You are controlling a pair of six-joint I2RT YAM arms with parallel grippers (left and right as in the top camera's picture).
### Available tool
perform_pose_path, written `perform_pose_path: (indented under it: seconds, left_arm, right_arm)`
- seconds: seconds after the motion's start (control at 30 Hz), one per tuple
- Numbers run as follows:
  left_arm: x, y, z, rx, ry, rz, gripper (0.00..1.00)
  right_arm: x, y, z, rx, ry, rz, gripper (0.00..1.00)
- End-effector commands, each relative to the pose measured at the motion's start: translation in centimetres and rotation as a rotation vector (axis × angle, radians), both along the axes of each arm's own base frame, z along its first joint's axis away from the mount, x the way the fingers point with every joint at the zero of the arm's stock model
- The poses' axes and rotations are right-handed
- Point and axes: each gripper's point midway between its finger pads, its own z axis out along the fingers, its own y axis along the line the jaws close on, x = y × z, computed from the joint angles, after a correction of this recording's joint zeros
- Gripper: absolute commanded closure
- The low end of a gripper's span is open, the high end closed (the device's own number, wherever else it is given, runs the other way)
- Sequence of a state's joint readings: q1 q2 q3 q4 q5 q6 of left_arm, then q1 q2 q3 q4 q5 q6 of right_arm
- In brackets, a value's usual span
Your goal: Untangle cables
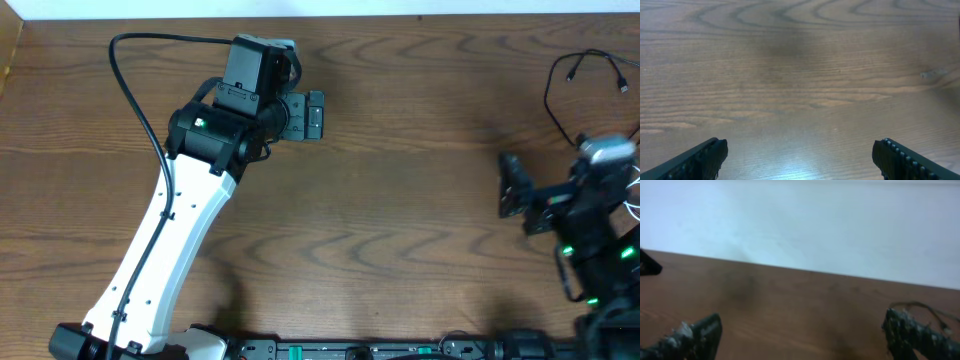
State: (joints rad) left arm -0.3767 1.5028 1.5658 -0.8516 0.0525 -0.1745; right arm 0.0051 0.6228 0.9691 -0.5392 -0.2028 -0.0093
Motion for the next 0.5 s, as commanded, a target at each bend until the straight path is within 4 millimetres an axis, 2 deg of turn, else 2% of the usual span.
perform_pose_path:
  seconds: [0.0,0.2,0.47]
  left_arm:
    - [0.1,0.2,0.2,0.019,-0.012,-0.008,0.02]
    - [0.1,0.2,0.2,0.019,-0.012,-0.008,0.02]
    - [0.1,0.2,0.2,0.019,-0.012,-0.008,0.02]
  right_arm:
    - [-0.5,0.9,-4.8,-0.005,-0.074,0.035,0.01]
    - [-0.5,0.8,-9.3,-0.002,-0.200,0.024,0.01]
    - [-1.0,0.4,-14.7,-0.003,-0.232,0.001,0.01]
